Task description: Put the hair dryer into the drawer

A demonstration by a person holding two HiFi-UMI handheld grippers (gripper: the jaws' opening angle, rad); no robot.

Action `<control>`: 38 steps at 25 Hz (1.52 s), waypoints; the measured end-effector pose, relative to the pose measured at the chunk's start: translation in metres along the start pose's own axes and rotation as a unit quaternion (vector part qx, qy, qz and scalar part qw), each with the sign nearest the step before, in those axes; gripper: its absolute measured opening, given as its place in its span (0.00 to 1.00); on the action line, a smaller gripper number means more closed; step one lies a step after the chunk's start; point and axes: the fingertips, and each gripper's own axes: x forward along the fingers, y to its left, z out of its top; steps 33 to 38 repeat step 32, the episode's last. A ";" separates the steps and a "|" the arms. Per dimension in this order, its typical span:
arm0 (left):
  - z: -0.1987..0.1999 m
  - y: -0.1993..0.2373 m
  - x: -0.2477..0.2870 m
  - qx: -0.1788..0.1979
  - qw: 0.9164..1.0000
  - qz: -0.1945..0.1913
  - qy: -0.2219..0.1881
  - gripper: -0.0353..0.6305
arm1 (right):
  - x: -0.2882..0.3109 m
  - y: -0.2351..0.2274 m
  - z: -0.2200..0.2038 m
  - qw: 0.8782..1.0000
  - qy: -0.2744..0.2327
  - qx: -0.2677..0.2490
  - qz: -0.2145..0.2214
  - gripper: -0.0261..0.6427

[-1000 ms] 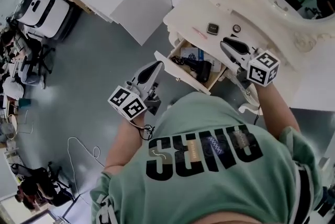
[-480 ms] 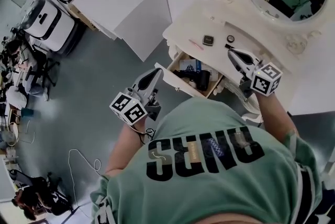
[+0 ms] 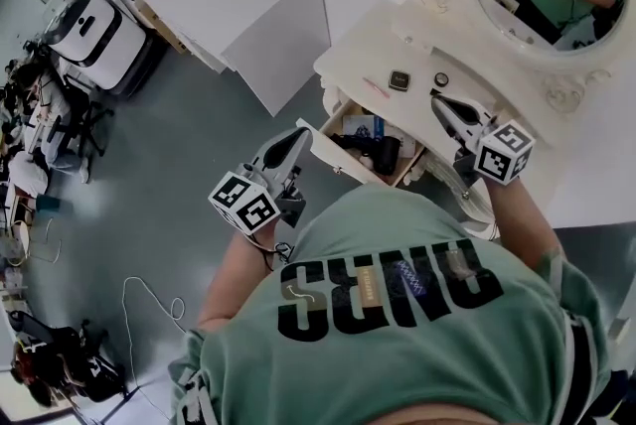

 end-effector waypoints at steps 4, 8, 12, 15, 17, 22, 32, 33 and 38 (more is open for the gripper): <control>-0.001 0.000 -0.001 -0.003 1.000 0.000 -0.001 0.06 | 0.001 0.002 0.001 1.000 0.002 -0.002 0.000 0.03; -0.002 -0.001 -0.001 -0.004 1.000 0.001 -0.001 0.06 | 0.000 -0.001 -0.001 1.000 0.008 -0.012 -0.004 0.03; -0.005 0.000 0.000 -0.007 1.000 0.003 0.000 0.06 | -0.001 -0.001 -0.003 1.000 0.010 -0.013 -0.002 0.03; -0.006 0.000 0.000 -0.007 1.000 0.002 0.001 0.06 | -0.001 -0.002 -0.004 1.000 0.011 -0.012 -0.002 0.03; -0.007 0.000 0.000 -0.007 1.000 0.002 0.000 0.06 | -0.001 -0.003 -0.006 1.000 0.012 -0.012 -0.002 0.03; -0.009 0.003 -0.001 -0.009 1.000 0.005 0.000 0.06 | 0.000 -0.003 -0.010 1.000 0.017 -0.013 0.000 0.03; -0.014 0.004 0.002 -0.010 1.000 0.004 -0.001 0.06 | 0.001 -0.007 -0.016 1.000 0.018 -0.011 0.001 0.03; -0.014 0.004 0.002 -0.010 1.000 0.004 -0.001 0.06 | 0.001 -0.007 -0.016 1.000 0.018 -0.011 0.001 0.03; -0.014 0.004 0.002 -0.010 1.000 0.004 -0.001 0.06 | 0.001 -0.007 -0.016 1.000 0.018 -0.011 0.001 0.03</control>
